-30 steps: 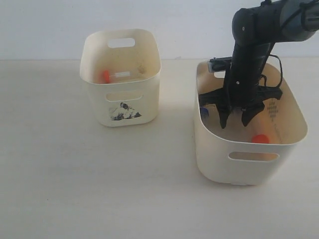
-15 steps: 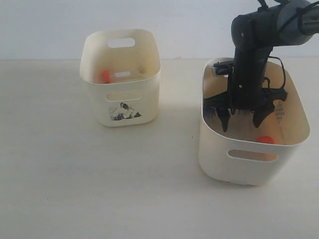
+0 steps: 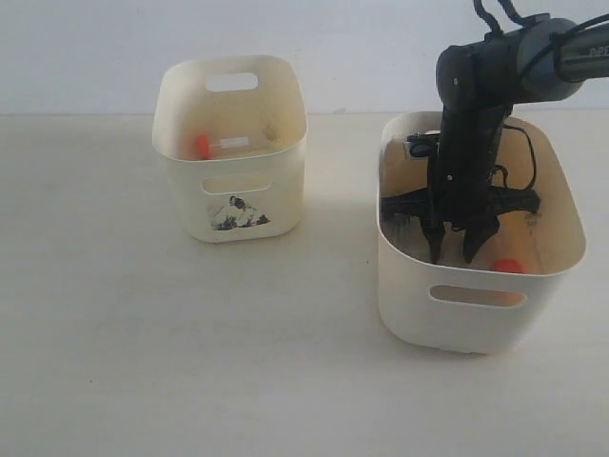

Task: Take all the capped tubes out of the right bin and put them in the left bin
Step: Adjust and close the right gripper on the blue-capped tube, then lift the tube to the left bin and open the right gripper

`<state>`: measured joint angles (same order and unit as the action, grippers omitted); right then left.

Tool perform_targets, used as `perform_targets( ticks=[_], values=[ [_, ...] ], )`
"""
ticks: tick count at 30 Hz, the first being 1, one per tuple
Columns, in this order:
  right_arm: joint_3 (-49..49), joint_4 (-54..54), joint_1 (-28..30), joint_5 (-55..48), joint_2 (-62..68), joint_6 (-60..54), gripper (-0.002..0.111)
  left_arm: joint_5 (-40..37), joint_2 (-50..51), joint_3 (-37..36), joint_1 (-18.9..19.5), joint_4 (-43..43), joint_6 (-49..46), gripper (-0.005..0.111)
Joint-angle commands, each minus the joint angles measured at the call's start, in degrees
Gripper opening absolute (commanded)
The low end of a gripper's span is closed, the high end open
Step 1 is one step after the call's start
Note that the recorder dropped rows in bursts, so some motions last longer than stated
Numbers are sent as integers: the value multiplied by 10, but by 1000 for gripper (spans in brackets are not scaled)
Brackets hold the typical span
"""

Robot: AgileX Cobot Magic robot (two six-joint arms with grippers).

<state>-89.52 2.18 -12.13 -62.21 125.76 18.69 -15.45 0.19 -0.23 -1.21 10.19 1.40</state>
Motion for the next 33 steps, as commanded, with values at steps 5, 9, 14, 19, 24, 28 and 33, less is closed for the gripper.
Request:
perform_targets(
  ticks=[5,9,14,19,24,28,33],
  values=[
    [2,4,2,-58,-3,-5,0,4,-2,2,1,-1,7,4],
    [2,4,2,-73,-45,-23,0,4,-2,2,1,-1,7,4],
    [2,2,2,-73,-115,-36,0,4,-2,2,1,-1,7,4],
    [2,-22,2,-67,-197,-80,0,4,-2,2,1,-1,7,4],
    [2,-233,2,-11,-255,-269,0,4,-2,2,1,-1,7,4],
    [2,-498,1,28,-252,-464,0,4,-2,2,1,-1,7,4],
    [2,-643,-42,124,-217,-566,0,4,-2,2,1,-1,7,4]
  ],
)
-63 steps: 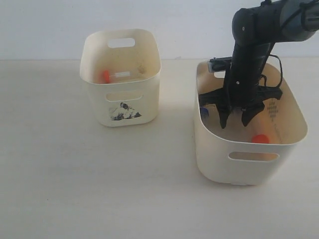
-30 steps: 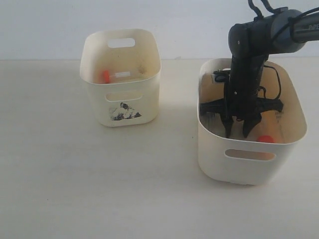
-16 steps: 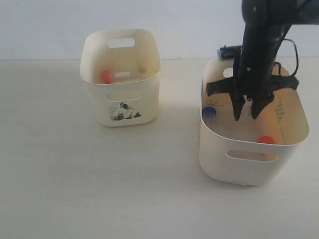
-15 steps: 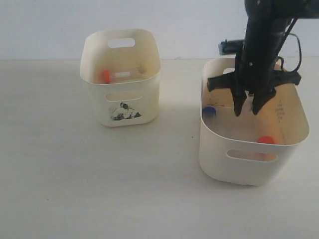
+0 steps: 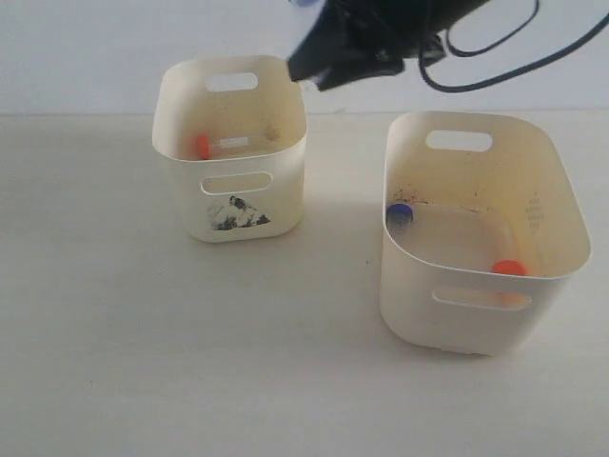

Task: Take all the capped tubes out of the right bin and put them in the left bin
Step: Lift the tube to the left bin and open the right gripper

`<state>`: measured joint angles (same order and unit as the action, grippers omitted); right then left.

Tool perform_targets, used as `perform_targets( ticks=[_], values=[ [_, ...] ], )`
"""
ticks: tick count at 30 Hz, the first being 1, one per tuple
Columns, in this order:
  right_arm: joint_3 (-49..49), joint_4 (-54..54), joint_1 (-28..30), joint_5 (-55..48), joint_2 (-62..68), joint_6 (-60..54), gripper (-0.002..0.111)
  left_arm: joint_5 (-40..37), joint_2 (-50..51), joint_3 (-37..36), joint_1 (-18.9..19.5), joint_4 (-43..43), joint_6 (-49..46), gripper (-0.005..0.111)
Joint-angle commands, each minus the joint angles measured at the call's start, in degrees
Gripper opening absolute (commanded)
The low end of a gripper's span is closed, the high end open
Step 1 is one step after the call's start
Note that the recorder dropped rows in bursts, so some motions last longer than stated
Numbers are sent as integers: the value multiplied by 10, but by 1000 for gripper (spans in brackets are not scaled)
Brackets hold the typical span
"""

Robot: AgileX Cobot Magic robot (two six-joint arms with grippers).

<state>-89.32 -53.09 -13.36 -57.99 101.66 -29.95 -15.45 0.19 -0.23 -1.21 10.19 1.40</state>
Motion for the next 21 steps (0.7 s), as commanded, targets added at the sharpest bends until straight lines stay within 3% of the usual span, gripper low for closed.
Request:
perform_targets(
  ticks=[1,5,10,11,12,14,15,21],
  values=[
    [0,-90,-44,110,31,-82,0,4,-2,2,1,-1,7,4],
    [0,-90,-87,235,65,-100,7,4,-2,2,1,-1,7,4],
    [0,-93,-99,293,96,-89,54,4,-2,2,1,-1,7,4],
    [0,-93,-99,294,98,-81,56,4,-2,2,1,-1,7,4],
    [0,-91,-99,294,98,-68,50,4,-2,2,1,-1,7,4],
    [0,-91,-99,292,93,-59,25,4,-2,2,1,-1,7,4],
    [0,-88,-99,292,87,-59,3,4,-2,2,1,-1,7,4],
    [0,-44,-81,285,26,14,0,4,-2,2,1,-1,7,4]
  ],
)
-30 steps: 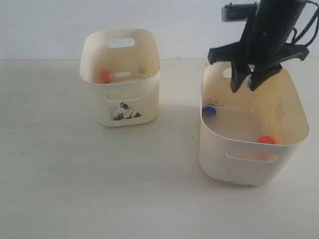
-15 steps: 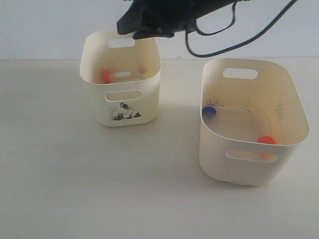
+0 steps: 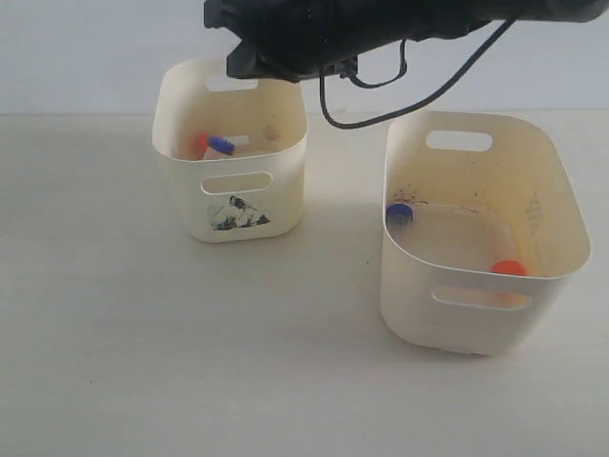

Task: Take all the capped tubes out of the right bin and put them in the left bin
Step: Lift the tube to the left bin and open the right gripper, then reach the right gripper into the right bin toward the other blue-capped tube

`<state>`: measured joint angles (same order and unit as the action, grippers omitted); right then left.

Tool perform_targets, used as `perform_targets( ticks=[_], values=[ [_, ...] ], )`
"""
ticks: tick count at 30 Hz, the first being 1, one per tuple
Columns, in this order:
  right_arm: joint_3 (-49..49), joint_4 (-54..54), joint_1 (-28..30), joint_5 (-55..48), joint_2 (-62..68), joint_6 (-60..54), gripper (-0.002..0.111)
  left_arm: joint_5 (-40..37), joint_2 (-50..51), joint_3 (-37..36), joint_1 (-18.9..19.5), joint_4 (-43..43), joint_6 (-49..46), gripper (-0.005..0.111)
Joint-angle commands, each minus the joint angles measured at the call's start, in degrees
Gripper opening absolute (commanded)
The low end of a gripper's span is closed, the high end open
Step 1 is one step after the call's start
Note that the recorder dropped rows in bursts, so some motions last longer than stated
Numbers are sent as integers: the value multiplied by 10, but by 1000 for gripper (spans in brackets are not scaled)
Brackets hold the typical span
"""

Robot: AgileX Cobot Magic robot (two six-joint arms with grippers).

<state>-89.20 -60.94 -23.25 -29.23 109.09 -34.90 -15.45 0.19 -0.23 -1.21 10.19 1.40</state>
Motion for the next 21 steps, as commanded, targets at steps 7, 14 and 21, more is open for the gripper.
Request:
perform_targets(
  ticks=[7,14,21],
  values=[
    [-1,256,86,-115,-127,273,0,4,-2,2,1,-1,7,4],
    [4,384,133,-283,-124,393,0,4,-2,2,1,-1,7,4],
    [93,354,147,-254,-124,395,0,4,-2,2,1,-1,7,4]
  ],
)
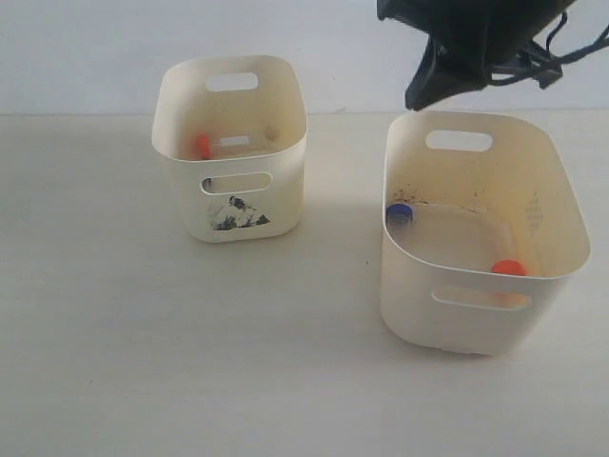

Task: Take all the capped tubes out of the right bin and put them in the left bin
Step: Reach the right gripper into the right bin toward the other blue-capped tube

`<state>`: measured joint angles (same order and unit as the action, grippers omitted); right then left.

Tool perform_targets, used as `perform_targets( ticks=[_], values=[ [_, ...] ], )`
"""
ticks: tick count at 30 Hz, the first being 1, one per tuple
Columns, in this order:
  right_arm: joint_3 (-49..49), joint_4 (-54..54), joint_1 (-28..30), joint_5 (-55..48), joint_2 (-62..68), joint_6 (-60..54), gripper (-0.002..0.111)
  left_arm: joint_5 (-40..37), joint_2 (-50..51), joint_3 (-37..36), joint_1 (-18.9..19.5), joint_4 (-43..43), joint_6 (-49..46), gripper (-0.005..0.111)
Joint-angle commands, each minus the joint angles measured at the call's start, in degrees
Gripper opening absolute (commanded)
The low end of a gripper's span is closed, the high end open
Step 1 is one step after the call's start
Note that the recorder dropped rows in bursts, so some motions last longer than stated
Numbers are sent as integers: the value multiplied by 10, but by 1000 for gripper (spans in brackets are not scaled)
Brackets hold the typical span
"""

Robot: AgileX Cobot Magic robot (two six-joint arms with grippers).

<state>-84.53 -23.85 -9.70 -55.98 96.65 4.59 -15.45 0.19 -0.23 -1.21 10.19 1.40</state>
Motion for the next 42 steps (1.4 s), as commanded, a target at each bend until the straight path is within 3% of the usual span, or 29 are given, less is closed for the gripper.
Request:
perform_targets(
  ticks=[1,8,16,34,42],
  values=[
    [66,-30,17,21,0,-8,0,4,-2,2,1,-1,7,4],
    [155,-149,61,83,0,-65,0,4,-2,2,1,-1,7,4],
    [205,-155,63,156,0,-77,0,4,-2,2,1,-1,7,4],
    [204,-167,63,170,100,-98,0,4,-2,2,1,-1,7,4],
    [179,-196,63,160,133,-174,0,4,-2,2,1,-1,7,4]
  ],
)
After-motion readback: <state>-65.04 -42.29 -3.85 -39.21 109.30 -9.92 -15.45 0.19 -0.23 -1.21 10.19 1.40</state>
